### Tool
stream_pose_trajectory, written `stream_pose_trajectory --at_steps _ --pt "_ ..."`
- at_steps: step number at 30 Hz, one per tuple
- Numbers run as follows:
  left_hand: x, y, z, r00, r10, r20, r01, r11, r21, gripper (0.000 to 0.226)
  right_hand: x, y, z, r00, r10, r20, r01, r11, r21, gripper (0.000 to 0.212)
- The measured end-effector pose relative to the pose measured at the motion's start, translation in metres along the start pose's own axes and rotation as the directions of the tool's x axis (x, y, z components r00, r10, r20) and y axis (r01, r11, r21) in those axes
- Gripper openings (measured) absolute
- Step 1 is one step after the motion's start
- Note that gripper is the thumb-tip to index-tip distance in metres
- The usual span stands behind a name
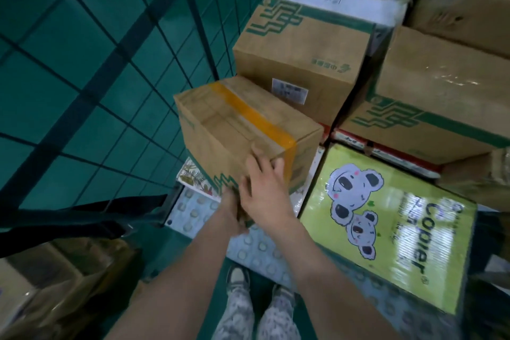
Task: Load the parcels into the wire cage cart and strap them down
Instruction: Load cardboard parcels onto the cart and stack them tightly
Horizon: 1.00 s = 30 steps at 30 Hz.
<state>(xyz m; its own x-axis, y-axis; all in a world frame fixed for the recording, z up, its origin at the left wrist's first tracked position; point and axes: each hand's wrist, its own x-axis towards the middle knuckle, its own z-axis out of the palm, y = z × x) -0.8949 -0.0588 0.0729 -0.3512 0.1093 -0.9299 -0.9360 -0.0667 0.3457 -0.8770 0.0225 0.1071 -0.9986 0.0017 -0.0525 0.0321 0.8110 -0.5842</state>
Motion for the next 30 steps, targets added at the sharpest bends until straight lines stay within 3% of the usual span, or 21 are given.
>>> stream_pose_trajectory --at_steps 3,5,8,10,12,15,17,20,25,30 --pt "0.014 0.035 0.014 0.992 -0.123 -0.002 0.12 0.973 -0.196 0.089 -0.005 0.033 0.007 0.987 0.088 0.135 -0.078 0.994 -0.081 0.033" --pt "0.008 0.057 0.028 0.994 -0.096 0.051 0.105 0.971 -0.215 0.104 -0.01 0.054 0.014 0.945 0.183 0.271 -0.15 0.979 -0.139 0.045" --pt "-0.003 0.068 0.045 0.996 -0.049 0.076 0.063 0.979 -0.193 0.103 -0.01 0.072 0.023 0.933 0.323 0.162 -0.348 0.923 0.166 0.053" --pt "-0.004 0.068 0.05 0.997 -0.016 0.07 0.027 0.988 -0.154 0.096 -0.002 0.079 0.025 0.879 0.471 0.077 -0.466 0.811 0.353 0.055" --pt "-0.002 0.062 0.052 0.998 0.019 0.055 -0.013 0.996 -0.093 0.089 0.005 0.084 0.025 0.798 0.596 0.091 -0.556 0.67 0.492 0.064" --pt "0.011 0.058 0.042 0.997 0.077 -0.012 -0.077 0.995 -0.062 0.086 0.016 0.086 0.026 0.655 0.661 0.366 -0.717 0.392 0.576 0.066" --pt "0.02 0.058 0.034 0.995 0.099 -0.021 -0.1 0.995 -0.029 0.093 0.023 0.086 0.028 0.594 0.65 0.474 -0.774 0.301 0.557 0.066" --pt "0.026 0.057 0.024 0.991 0.125 -0.041 -0.121 0.989 0.089 0.092 0.027 0.086 0.027 0.593 0.648 0.478 -0.782 0.322 0.533 0.066" --pt "0.011 0.055 0.015 0.98 0.18 -0.083 -0.107 0.832 0.545 0.064 0.017 0.081 0.014 0.645 0.62 0.447 -0.764 0.537 0.357 0.064" --pt "-0.043 0.077 0.023 0.964 0.265 -0.028 -0.191 0.759 0.623 0.059 0.023 0.05 -0.03 0.693 0.621 0.368 -0.721 0.608 0.332 0.056"
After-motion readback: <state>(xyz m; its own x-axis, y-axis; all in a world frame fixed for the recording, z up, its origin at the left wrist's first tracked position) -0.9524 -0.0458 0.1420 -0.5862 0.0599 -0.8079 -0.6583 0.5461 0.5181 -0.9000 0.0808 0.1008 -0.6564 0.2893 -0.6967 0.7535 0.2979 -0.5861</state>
